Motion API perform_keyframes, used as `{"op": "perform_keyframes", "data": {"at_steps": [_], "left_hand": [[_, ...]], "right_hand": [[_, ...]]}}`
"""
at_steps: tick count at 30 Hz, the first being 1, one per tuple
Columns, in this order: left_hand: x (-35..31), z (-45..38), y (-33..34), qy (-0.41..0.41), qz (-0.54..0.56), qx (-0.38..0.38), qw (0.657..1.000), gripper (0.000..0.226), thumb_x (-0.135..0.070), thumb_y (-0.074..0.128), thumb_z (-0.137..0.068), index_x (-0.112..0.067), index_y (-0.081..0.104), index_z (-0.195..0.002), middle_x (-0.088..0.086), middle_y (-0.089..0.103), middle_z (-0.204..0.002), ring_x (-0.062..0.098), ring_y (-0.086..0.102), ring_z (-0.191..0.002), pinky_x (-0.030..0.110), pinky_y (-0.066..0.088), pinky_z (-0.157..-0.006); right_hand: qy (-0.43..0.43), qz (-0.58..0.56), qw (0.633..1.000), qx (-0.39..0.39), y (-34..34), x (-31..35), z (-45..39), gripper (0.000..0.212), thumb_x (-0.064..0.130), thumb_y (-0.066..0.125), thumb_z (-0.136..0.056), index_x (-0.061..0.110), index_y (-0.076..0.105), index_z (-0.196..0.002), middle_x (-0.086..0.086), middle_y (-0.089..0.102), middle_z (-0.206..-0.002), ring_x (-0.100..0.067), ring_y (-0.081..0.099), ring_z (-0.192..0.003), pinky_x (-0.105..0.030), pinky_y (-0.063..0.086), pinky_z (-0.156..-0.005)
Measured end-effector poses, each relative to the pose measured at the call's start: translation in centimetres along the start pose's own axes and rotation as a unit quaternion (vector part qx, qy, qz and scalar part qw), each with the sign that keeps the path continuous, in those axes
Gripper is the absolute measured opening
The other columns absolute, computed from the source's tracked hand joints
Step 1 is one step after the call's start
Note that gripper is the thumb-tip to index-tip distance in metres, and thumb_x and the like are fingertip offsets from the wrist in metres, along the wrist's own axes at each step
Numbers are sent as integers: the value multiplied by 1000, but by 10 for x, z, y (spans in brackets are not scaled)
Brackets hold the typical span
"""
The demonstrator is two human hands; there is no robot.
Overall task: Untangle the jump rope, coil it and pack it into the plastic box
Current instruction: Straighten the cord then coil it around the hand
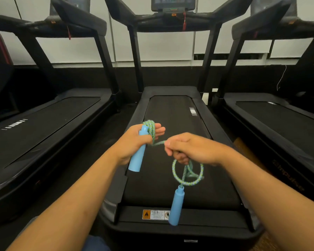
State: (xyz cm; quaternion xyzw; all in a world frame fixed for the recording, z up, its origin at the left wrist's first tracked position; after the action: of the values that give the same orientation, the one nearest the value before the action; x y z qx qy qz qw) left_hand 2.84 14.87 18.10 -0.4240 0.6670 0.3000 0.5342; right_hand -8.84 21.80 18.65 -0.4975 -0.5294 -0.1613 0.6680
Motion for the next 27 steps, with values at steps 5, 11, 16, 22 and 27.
{"op": "perform_keyframes", "data": {"at_steps": [5, 11, 16, 22, 27], "left_hand": [[13, 11, 26, -50, -217, 96, 970, 46, 13, 55, -85, -9, 67, -123, -2, 75, -119, 5, 72, -107, 27, 56, -95], [0, 29, 69, -64, -113, 232, 964, 54, 16, 48, -78, 9, 57, -131, 23, 69, -128, 32, 67, -122, 44, 49, -109], [-19, 37, 85, -43, 28, 288, 956, 56, 13, 51, -74, 10, 56, -129, 32, 63, -129, 45, 63, -121, 44, 52, -102], [-33, 28, 71, -10, 228, 210, 951, 57, 11, 53, -71, 11, 58, -128, 31, 65, -126, 37, 69, -114, 35, 59, -93], [-34, 14, 49, 32, 241, 134, 961, 64, 11, 49, -75, 6, 50, -139, 25, 58, -143, 37, 55, -136, 44, 42, -116]], "right_hand": [[-27, -10, 996, -86, -40, 13, 10, 31, 27, 46, -107, 15, 57, -80, 7, 35, -57, -13, 32, -55, -29, 33, -59], [-30, -51, 980, -189, -79, -8, 18, 32, 25, 48, -106, 16, 54, -77, 8, 33, -54, -12, 29, -52, -26, 31, -54], [-30, -68, 984, -160, -66, -27, 10, 33, 32, 49, -105, 17, 57, -77, 6, 37, -58, -10, 32, -53, -27, 34, -56], [-2, -149, 982, -113, -17, -36, -9, 30, 12, 36, -106, 17, 55, -83, 8, 37, -55, -7, 33, -50, -26, 33, -55], [43, -148, 986, -60, 4, -40, -11, 32, 26, 39, -108, 11, 53, -84, 2, 33, -57, -14, 33, -51, -27, 35, -55]]}}
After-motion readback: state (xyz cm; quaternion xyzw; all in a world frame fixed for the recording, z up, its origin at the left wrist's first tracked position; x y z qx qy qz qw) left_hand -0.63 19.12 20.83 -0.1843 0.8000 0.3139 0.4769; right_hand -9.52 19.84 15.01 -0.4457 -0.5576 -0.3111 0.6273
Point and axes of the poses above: each hand's wrist, its own z-axis away from the middle knuckle, its own y-axis out of the palm, x = y × z, the point moved 9 cm from there along -z, towards the middle knuckle
